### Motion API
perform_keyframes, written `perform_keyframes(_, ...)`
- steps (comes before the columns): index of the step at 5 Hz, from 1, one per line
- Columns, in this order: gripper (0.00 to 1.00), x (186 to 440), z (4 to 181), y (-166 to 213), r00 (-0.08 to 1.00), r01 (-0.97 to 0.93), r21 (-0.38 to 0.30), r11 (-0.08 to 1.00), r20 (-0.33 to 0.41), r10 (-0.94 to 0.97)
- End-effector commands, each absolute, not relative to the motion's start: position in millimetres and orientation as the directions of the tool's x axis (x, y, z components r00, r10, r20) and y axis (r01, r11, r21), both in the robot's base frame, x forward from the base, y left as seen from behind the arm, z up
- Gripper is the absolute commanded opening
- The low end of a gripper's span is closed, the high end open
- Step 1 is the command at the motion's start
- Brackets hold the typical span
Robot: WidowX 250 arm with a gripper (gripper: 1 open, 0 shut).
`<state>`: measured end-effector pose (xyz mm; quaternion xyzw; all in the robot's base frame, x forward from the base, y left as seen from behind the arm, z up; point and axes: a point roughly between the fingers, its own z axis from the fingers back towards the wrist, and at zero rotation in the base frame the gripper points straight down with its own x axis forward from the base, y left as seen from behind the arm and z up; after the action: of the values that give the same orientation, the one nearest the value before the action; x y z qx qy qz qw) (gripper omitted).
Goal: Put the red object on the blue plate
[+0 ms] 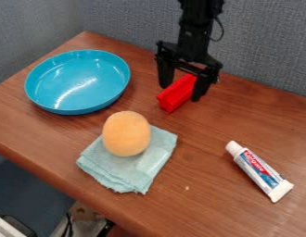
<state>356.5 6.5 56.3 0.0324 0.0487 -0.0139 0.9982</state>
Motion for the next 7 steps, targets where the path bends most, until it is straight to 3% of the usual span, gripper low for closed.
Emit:
perform_keyframes(1,1.00,373.5,64.4,12.6,0.999,0.031,0.081,0.996,-0.043,-0.028)
perform_keyframes(2,0.00,377.9,56.5,18.0,0.999,0.027,0.086,0.996,-0.043,-0.023)
perform_keyframes(3,0.00,379.8,55.0,18.2,0.999,0.034,0.082,0.996,-0.031,-0.031)
perform_keyframes(4,1.00,381.5,52.8,17.8,0.999,0.036,0.078,0.996,-0.032,-0.034)
perform_keyframes(5,1.00,383.5,51.0,17.3,0.999,0.039,0.074,0.996,-0.030,-0.037)
perform_keyframes(6,0.00,382.6,49.9,17.6,0.999,0.038,0.075,0.996,-0.026,-0.036)
perform_keyframes(7,0.00,381.3,49.2,17.0,0.999,0.038,0.075,0.996,-0.023,-0.037)
